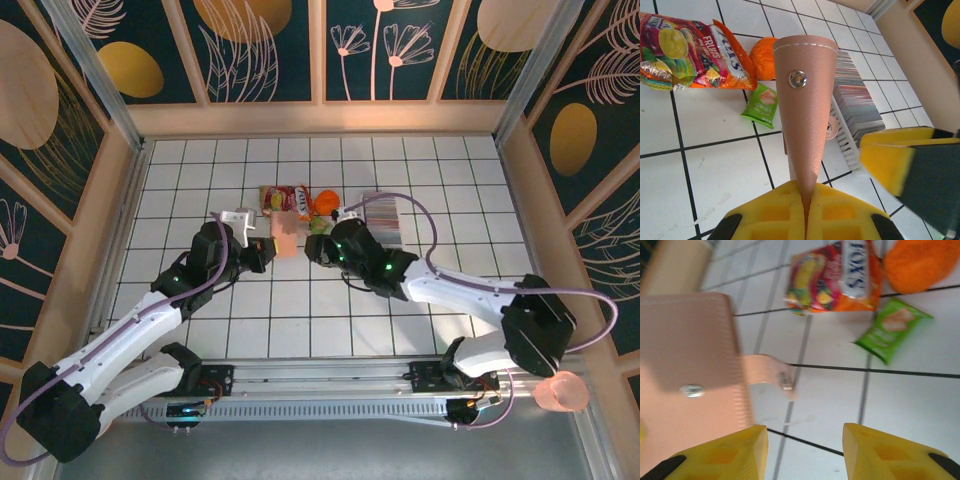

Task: Put the credit cards into the card holder

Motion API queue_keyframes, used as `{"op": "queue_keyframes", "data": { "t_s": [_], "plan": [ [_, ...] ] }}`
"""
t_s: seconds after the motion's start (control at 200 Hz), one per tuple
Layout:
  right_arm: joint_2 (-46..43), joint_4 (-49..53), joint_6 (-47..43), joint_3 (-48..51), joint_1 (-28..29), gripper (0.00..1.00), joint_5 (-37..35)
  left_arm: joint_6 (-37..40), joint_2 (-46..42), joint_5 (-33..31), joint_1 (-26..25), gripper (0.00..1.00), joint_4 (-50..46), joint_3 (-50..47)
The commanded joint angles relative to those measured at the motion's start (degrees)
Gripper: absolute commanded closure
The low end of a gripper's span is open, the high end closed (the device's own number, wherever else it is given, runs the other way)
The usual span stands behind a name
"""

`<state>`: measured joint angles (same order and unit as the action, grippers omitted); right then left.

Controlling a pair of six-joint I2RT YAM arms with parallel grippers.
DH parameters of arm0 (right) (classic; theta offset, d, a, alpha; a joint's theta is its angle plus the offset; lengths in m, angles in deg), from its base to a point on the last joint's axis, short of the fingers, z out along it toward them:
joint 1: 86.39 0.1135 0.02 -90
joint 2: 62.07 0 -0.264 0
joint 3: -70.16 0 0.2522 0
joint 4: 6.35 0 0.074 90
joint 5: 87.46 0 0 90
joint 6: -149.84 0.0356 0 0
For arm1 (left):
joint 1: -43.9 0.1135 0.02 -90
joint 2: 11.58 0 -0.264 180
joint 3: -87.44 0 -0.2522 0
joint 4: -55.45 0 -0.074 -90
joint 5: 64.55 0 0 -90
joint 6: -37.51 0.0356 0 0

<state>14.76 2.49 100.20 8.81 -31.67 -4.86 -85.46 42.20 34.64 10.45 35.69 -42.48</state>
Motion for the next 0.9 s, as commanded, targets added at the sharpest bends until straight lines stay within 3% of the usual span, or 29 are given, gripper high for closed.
{"op": "queue_keyframes", "data": {
  "t_s": [0.0, 0.12, 0.525, 0.666, 0.896],
  "plan": [
    [-4.96, -9.48, -1.89, 2.1, -0.36, 0.52, 4.33, 0.2, -0.43, 1.91, -0.05, 1.0, 1.78, 0.34],
    [-6.04, -8.37, -2.65, 2.03, -0.53, 0.46, 3.53, -1.24, -0.69, 4.99, -0.04, 1.0, 3.91, -0.61],
    [-5.23, -7.17, 0.58, 5.98, -4.4, 0.47, 4.62, -5.05, -1.37, 10.22, -0.07, 1.0, 6.91, -2.19],
    [-4.18, -7.41, 0.91, 6.89, -5.05, 0.52, 6.04, -6.7, -1.79, 12.06, -0.05, 1.0, 8.57, -3.06],
    [-3.36, -8.78, 0.69, 8.13, -5.22, 0.69, 7.98, -9.79, -2.62, 14.67, -0.07, 1.0, 11.27, -4.78]
  ]
}}
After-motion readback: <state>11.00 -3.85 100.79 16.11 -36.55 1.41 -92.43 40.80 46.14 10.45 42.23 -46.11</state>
